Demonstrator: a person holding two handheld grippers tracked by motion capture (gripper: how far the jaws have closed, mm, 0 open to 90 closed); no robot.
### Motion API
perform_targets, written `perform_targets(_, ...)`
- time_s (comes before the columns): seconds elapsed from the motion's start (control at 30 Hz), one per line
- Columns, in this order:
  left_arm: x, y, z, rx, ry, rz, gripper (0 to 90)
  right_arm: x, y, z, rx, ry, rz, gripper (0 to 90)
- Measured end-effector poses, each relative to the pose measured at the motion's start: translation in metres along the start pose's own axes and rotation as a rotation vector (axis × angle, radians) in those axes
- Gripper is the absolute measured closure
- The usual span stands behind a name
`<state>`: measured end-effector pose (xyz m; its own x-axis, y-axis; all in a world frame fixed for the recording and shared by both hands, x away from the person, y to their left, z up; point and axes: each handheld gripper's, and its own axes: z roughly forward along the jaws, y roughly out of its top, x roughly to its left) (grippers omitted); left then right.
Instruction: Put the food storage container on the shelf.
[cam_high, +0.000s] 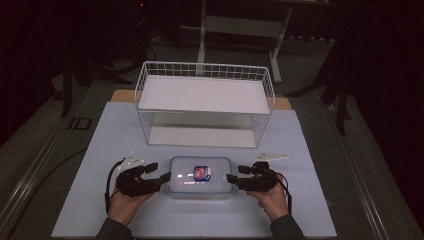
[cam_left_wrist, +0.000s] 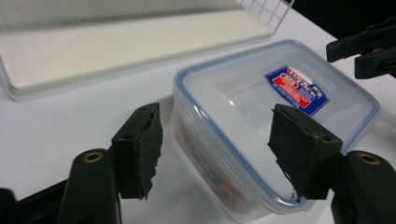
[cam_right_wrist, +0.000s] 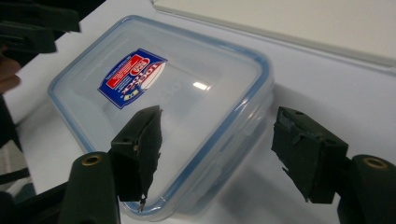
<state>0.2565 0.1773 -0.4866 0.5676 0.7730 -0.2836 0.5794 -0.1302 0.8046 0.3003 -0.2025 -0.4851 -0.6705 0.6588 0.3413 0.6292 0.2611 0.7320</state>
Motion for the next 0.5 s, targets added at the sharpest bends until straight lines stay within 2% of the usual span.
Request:
perform_targets(0.13,0.001,-0.001,0.009,0.027,-0.046,-0.041,31.0,-0.003,-0.002,0.006,0.017,0.034,0.04,31.0)
perform_targets(0.17,0.001,-0.001,0.01,0.032,-0.05,-0.055,29.4,-0.006,-0.003,0.008,0.019,0.053,0.065,30.4)
perform_targets(0.2,0.001,-0.001,0.012,0.039,-0.063,-0.064,29.4,-0.006,-0.003,0.008,0.019,0.053,0.065,30.4)
perform_targets(0.33,0.005,-0.002,0.02,0.068,-0.082,-0.102,27.8,-0.01,-0.005,0.012,0.037,0.089,0.107,26.8)
perform_targets(0.4,0.007,-0.002,0.025,0.091,-0.084,-0.108,27.6,-0.01,-0.006,0.016,0.052,0.09,0.113,22.4)
perform_targets(0.5,0.011,-0.002,0.03,0.098,-0.133,-0.139,28.1,-0.01,-0.007,0.02,0.076,0.136,0.139,21.4)
